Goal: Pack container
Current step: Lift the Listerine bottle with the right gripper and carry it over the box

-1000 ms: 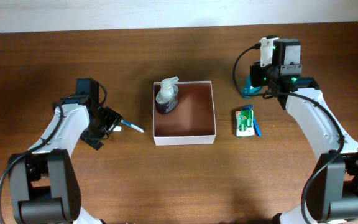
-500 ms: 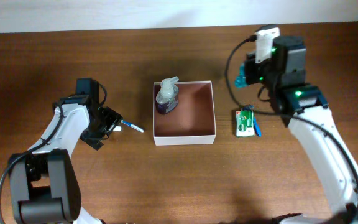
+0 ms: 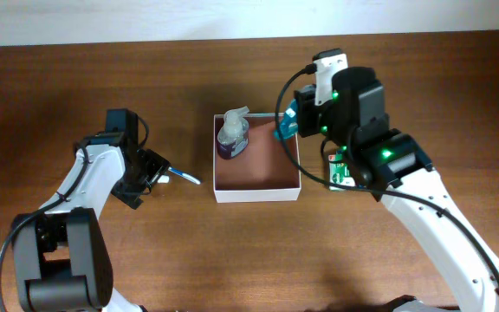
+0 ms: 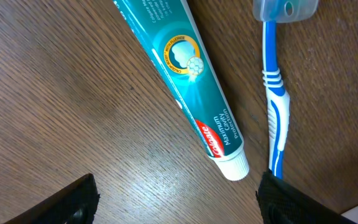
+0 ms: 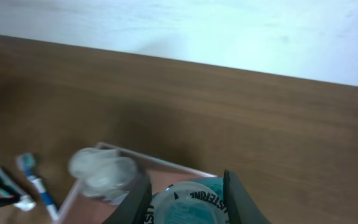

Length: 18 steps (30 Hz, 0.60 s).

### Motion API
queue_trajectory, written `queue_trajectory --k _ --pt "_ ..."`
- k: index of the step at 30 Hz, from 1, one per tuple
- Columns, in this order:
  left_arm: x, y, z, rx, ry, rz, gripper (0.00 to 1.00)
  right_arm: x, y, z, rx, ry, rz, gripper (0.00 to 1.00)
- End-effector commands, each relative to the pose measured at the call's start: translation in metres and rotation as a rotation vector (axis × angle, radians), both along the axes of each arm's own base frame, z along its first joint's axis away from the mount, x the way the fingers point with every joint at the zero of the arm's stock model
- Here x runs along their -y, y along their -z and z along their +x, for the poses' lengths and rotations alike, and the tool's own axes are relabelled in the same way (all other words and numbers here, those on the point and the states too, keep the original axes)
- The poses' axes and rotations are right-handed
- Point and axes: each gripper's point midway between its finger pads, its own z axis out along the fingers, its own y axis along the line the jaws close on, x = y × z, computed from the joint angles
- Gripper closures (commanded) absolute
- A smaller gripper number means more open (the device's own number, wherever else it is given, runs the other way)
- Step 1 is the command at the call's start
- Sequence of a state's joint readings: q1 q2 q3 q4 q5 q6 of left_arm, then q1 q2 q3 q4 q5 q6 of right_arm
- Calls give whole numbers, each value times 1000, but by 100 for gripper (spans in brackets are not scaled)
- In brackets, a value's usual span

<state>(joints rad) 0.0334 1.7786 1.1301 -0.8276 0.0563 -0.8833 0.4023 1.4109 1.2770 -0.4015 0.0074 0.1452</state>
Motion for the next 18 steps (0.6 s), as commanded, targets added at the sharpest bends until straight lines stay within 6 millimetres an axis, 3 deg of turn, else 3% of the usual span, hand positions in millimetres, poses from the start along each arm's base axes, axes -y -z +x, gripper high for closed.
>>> queue_trajectory --k 1,5,12,18 --pt "-2 3 -3 -14 -4 18 18 -24 -15 -8 17 -28 60 78" --pt "1 3 -3 -14 4 19 17 -34 -1 -5 -7 -45 46 77" --pt "1 3 -3 -14 4 18 17 -44 46 14 -75 -60 -19 76" --pt "1 3 -6 -27 4 19 18 -39 62 35 -49 6 -59 76"
